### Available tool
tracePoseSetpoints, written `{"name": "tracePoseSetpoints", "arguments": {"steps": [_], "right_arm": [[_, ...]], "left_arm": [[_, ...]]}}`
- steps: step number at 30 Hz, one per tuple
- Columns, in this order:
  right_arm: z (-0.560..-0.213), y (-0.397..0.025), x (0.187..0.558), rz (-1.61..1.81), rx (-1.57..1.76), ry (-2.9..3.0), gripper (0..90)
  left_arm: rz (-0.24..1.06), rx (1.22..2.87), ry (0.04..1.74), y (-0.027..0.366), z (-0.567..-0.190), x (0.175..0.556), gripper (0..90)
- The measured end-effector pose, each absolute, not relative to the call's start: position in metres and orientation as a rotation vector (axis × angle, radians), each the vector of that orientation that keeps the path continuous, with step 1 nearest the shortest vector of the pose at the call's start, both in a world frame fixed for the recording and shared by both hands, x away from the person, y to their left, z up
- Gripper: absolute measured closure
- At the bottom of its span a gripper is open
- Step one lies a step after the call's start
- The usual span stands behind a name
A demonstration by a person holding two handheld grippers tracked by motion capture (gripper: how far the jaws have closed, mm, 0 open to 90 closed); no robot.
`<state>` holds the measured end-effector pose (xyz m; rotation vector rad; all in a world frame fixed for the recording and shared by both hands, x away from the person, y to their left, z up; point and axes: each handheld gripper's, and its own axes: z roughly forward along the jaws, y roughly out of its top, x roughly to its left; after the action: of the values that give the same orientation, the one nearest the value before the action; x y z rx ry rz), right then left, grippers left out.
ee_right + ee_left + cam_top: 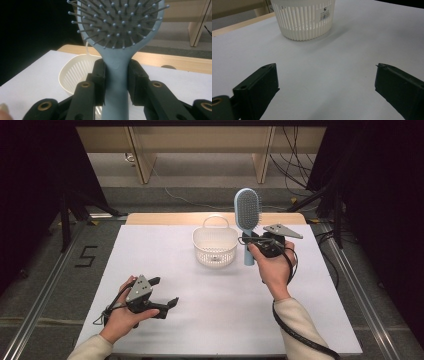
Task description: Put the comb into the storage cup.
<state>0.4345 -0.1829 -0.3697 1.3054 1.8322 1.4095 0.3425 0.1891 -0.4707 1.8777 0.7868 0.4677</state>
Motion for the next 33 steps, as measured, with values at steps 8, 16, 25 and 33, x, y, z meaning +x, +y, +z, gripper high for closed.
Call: {"name": "tracePoseSetpoints", "arguments": {"steps": [8, 16, 25, 33], "right_arm": [[-0.3675, -0.1817, 0.4367, 1.41, 1.302, 1.829, 70.8], [-0.3665, -0.18, 0.4385, 1.414, 1.301, 1.831, 70.8], [-0.3654, -0.1787, 0.4413, 1.416, 1.301, 1.829, 70.8], [-0.3637, -0.176, 0.4441, 1.417, 1.301, 1.831, 70.8]], "left_arm": [[0.467, 1.878, 0.787, 0.1891, -0.4707, 0.3425, 4.5], [0.466, 1.877, 0.787, 0.1891, -0.4708, 0.3425, 4.5], [0.469, 1.879, 0.783, 0.1892, -0.4708, 0.3427, 4.5], [0.467, 1.876, 0.787, 0.1892, -0.4706, 0.3424, 4.5]]}}
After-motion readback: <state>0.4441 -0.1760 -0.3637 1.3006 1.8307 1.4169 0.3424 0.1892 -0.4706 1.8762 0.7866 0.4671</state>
